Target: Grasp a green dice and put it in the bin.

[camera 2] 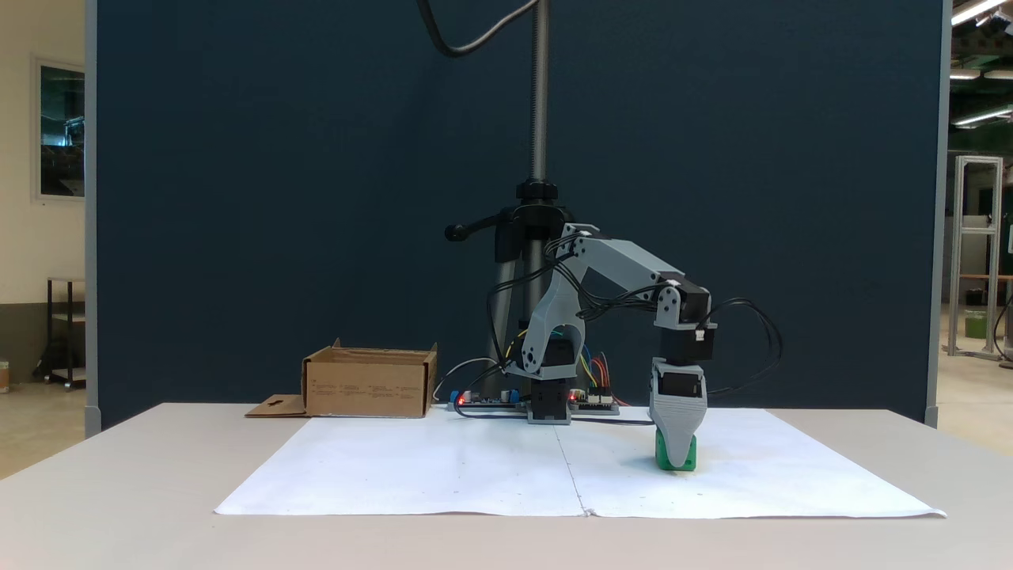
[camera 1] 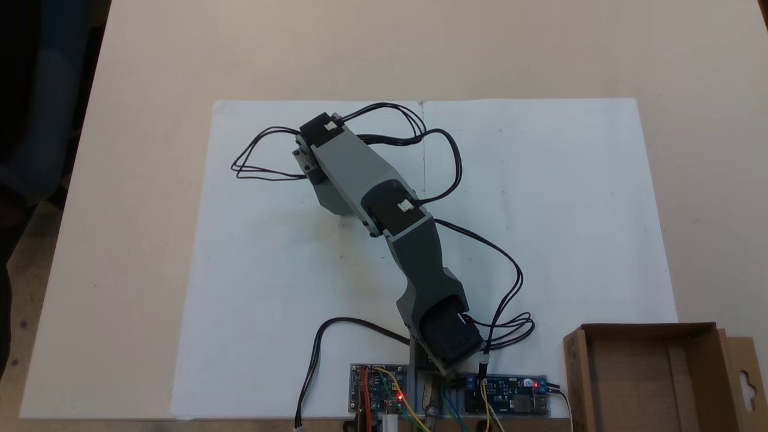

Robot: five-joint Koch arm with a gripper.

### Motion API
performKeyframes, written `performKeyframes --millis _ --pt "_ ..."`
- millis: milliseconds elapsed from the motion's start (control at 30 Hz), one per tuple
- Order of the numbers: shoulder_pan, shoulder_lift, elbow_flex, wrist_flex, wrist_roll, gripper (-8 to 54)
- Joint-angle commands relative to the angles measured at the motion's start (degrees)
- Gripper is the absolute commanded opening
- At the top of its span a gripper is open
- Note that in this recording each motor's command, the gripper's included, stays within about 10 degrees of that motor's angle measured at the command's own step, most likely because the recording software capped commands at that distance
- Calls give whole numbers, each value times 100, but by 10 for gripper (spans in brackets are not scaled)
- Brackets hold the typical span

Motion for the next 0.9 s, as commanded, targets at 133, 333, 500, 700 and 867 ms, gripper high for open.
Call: performKeyframes --millis 133,333,500,700,867 --pt "-62 88 -70 -70 510 403" --pt "-62 62 -70 -70 510 396" --pt "-62 44 -70 -97 501 382" --pt "-62 -18 -70 -123 501 381" --pt "-62 -35 -70 -123 501 382"
